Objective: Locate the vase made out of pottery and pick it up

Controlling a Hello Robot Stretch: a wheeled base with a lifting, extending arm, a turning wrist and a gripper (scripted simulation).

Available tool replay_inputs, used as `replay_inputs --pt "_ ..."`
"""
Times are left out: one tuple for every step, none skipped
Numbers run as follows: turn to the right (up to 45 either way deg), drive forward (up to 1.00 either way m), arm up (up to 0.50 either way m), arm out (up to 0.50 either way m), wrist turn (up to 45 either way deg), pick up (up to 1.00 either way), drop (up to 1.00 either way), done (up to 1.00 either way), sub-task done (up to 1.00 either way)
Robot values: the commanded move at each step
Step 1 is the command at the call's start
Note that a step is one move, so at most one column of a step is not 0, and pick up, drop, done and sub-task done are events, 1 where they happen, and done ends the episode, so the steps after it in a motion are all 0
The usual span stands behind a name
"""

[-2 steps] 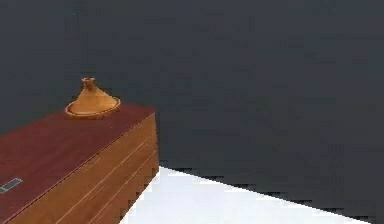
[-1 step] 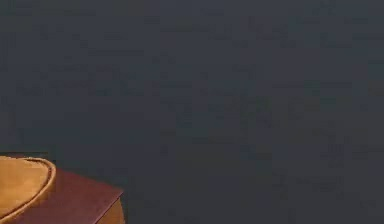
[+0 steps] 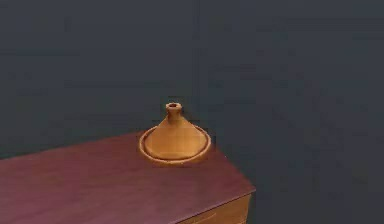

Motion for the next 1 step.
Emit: replay_inputs --pt "-45.0 0.0 0.0 0.0 0.0 0.0 0.0 0.0 0.0"
